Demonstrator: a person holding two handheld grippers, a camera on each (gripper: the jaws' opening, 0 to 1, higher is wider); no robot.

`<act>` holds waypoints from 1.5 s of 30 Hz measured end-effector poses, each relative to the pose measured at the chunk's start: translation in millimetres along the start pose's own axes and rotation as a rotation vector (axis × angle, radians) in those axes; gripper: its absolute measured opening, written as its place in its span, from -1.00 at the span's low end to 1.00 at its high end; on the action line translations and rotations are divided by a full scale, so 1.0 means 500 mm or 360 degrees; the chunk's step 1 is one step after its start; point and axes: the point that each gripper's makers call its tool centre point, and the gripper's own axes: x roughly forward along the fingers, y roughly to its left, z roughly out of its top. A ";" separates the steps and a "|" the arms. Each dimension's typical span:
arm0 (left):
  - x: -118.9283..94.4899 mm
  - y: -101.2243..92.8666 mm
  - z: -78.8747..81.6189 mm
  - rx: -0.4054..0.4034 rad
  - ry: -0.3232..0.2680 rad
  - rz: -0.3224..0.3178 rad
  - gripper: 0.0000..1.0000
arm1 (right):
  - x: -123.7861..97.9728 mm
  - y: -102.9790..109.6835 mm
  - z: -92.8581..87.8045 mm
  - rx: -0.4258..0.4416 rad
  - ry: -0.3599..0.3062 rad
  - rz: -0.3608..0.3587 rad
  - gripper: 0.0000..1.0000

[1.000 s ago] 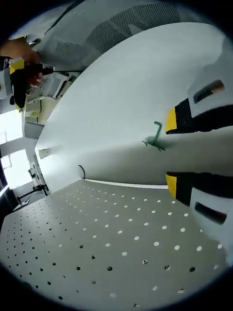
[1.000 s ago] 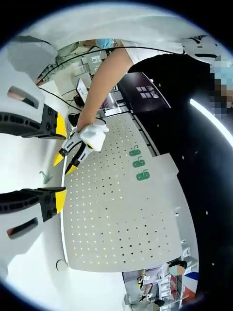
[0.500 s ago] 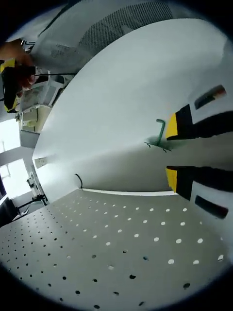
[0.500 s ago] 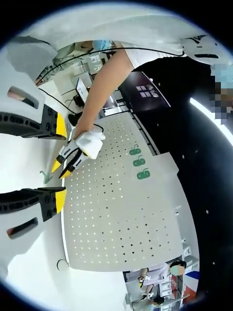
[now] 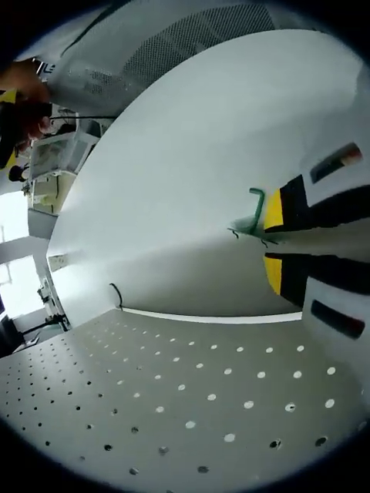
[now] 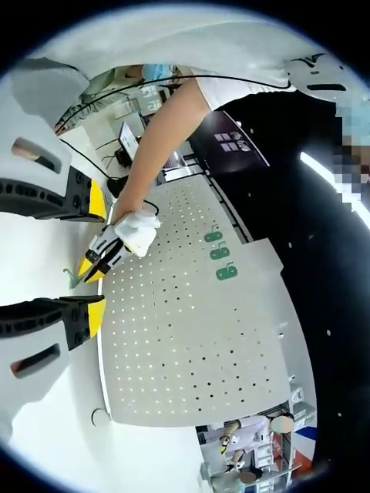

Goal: Insert the hook assembly into the mounting plate slot until the hook locks in place.

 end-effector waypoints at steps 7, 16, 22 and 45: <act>0.013 -0.005 -0.010 0.0006 0.0028 -0.0013 -0.80 | -0.002 -0.005 0.000 0.0009 -0.0003 -0.0011 -0.28; 0.020 -0.001 -0.006 -0.0050 0.0016 -0.0023 -0.90 | 0.001 -0.005 0.000 0.0026 0.0000 -0.0011 -0.30; 0.019 0.000 -0.009 -0.0072 0.0030 -0.0017 -0.93 | 0.001 -0.007 0.000 0.0031 -0.0002 -0.0015 -0.31; -0.059 0.028 0.046 -0.0127 -0.0210 0.0262 -0.97 | 0.002 -0.001 0.005 0.0020 -0.0014 -0.0005 -0.30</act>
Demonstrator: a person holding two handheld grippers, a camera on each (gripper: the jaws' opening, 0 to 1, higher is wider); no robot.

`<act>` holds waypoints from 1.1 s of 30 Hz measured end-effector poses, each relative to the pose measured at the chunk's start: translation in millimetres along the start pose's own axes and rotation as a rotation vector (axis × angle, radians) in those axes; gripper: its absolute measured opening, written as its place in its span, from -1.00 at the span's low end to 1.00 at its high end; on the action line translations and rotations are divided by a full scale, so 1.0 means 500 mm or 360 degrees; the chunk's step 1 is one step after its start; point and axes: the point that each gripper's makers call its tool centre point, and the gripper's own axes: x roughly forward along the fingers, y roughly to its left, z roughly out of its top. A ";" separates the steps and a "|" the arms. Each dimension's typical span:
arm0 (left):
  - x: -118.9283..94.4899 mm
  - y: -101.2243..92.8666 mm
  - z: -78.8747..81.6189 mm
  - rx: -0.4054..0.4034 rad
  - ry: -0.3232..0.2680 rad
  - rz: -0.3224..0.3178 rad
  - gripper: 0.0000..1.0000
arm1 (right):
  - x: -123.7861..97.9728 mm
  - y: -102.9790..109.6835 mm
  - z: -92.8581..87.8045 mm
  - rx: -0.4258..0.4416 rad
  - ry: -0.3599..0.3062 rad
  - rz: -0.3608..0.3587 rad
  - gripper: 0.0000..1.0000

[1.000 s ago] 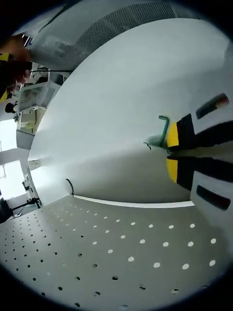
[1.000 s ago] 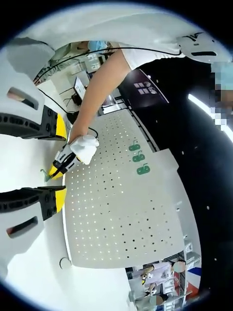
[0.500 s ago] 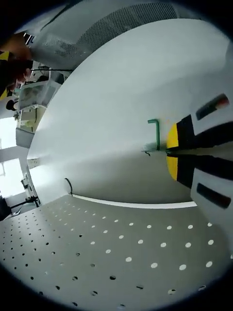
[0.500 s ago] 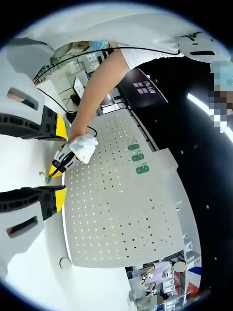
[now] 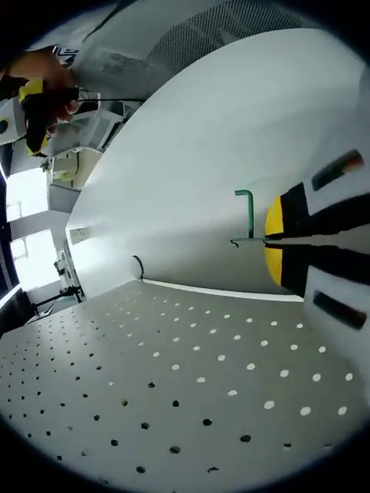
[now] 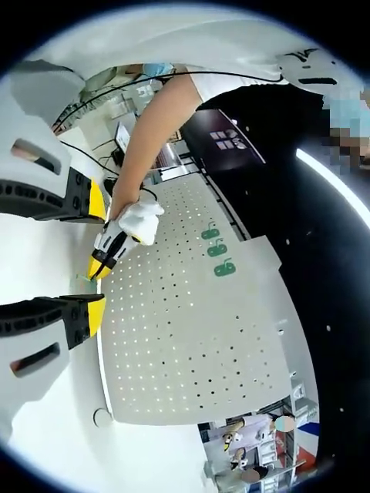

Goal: Insert the hook assembly into the mounting plate slot until the hook locks in place.

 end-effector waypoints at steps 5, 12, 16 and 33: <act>-0.024 0.008 0.009 -0.0072 -0.0063 0.0085 -0.97 | 0.001 0.000 -0.001 -0.0010 0.0007 0.0004 -0.30; -0.064 0.003 0.024 -0.0156 -0.0139 0.0194 -0.97 | -0.001 0.004 0.004 -0.0023 -0.0008 0.0010 -0.31; -0.079 0.000 0.029 -0.0185 -0.0166 0.0239 -0.97 | -0.003 0.007 0.009 -0.0034 -0.0017 0.0011 -0.31; -0.157 0.007 0.056 -0.0359 -0.0319 0.0487 -0.97 | -0.011 0.008 0.018 -0.0063 -0.0053 0.0016 -0.31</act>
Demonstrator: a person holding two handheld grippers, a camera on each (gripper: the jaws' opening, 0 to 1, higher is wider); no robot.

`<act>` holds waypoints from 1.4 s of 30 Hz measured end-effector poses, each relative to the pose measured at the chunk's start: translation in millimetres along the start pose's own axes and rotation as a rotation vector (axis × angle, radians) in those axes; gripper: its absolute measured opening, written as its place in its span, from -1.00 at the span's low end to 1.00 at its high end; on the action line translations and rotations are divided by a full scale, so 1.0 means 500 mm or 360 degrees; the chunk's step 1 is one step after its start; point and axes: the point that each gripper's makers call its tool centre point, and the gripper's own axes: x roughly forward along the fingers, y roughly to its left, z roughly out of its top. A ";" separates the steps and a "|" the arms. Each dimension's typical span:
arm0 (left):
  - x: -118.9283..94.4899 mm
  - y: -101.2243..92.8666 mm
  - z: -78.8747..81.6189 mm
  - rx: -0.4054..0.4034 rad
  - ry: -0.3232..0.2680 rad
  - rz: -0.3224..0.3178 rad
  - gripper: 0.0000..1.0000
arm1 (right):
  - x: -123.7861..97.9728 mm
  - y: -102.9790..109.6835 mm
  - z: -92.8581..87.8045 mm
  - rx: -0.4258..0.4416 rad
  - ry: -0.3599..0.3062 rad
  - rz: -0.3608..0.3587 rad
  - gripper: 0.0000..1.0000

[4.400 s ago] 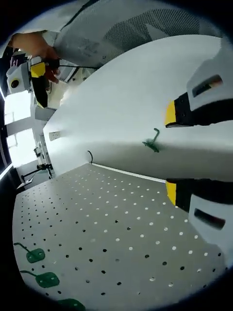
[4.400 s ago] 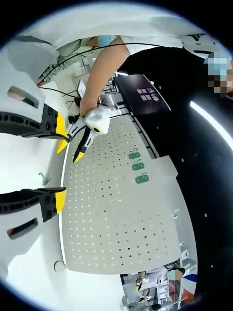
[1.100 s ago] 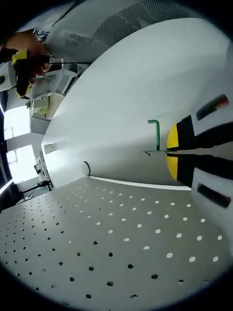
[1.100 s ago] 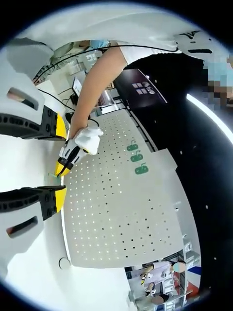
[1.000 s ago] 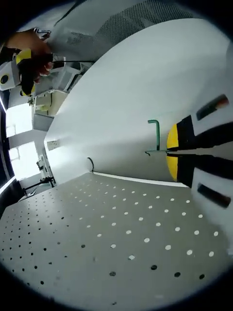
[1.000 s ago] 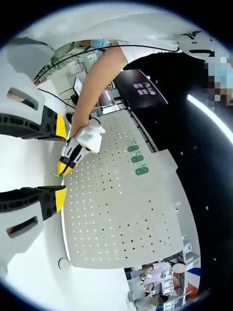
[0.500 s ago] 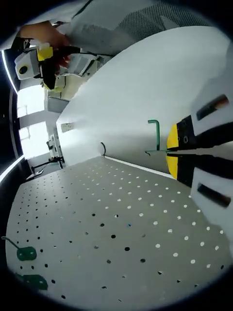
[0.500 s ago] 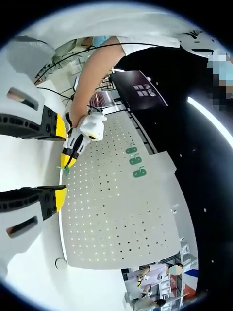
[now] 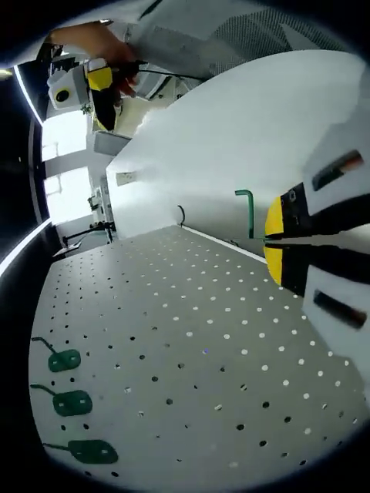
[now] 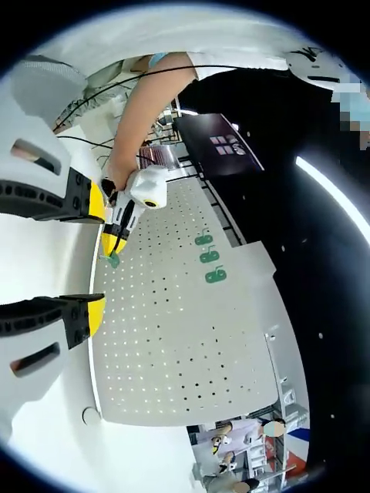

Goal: Insert the hook assembly into the mounting plate slot until the hook locks in place.

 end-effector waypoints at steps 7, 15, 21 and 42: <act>-0.034 0.014 0.021 -0.0088 -0.0099 0.0119 -0.97 | 0.002 0.006 0.003 -0.0018 -0.0007 0.0017 -0.31; -0.083 0.026 0.051 -0.0188 -0.0231 0.0257 -0.97 | 0.006 0.015 0.011 -0.0042 -0.0021 0.0036 -0.31; -0.122 0.028 0.059 -0.0328 -0.0349 0.0344 -0.97 | 0.006 0.019 0.017 -0.0047 -0.0035 0.0044 -0.31; -0.217 -0.002 0.095 -0.0426 -0.0586 0.0561 -0.97 | 0.008 0.052 0.046 -0.0074 -0.0083 0.0099 -0.31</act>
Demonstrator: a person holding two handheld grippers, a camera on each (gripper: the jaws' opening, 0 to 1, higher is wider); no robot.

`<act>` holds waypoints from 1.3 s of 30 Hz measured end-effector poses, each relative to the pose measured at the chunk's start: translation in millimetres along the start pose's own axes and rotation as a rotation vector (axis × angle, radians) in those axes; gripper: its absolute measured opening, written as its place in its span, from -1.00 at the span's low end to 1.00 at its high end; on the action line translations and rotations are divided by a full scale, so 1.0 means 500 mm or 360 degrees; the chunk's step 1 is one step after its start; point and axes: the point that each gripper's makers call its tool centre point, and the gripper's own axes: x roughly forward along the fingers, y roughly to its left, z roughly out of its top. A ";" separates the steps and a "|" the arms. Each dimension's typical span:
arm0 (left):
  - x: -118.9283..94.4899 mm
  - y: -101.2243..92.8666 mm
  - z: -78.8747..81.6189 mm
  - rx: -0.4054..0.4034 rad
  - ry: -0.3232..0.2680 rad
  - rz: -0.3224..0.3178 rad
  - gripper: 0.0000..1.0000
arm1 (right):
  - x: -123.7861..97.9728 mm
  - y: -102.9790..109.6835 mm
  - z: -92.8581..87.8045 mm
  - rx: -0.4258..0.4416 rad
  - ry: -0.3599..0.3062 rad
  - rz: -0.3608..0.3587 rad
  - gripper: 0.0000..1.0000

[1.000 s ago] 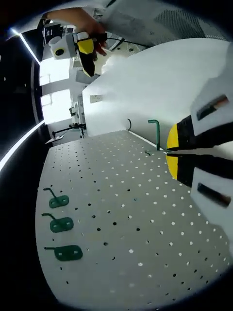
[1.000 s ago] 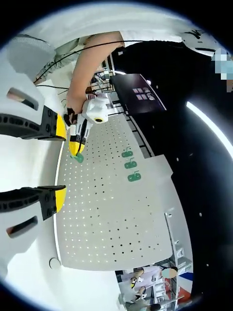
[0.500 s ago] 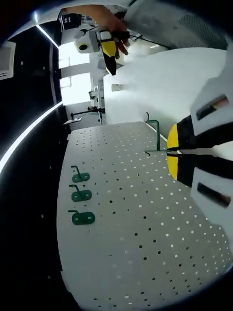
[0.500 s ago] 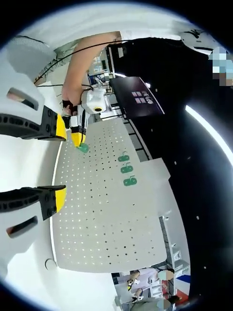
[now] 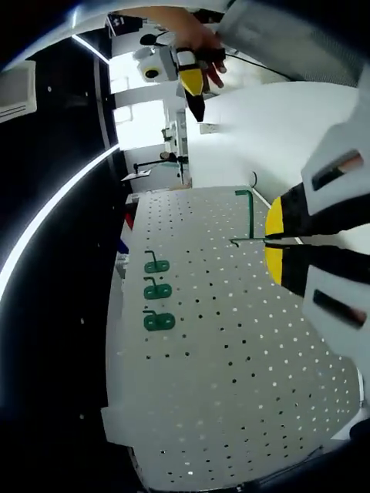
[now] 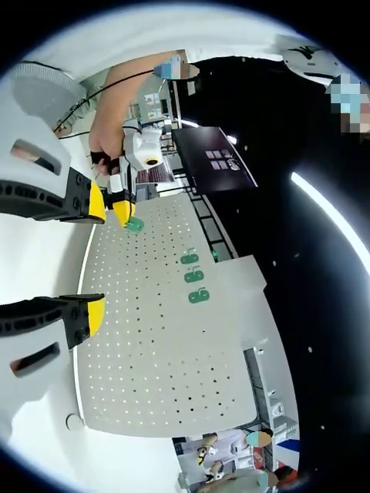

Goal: Insert the hook assembly into the mounting plate slot until the hook locks in place.

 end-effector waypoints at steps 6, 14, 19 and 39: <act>-0.012 -0.007 0.018 -0.0050 -0.0079 0.0042 -0.97 | 0.005 0.010 0.009 0.0000 -0.0015 0.0014 -0.31; -0.029 0.003 0.049 -0.0110 -0.0188 0.0104 -0.97 | 0.007 0.015 0.022 0.0003 -0.0037 0.0019 -0.32; -0.036 0.011 0.066 -0.0136 -0.0262 0.0141 -0.97 | 0.006 0.019 0.027 0.0019 -0.0051 0.0020 -0.32; -0.037 0.005 0.081 -0.0153 -0.0283 0.0160 -0.97 | 0.014 0.038 0.048 0.0489 -0.0175 0.0138 -0.42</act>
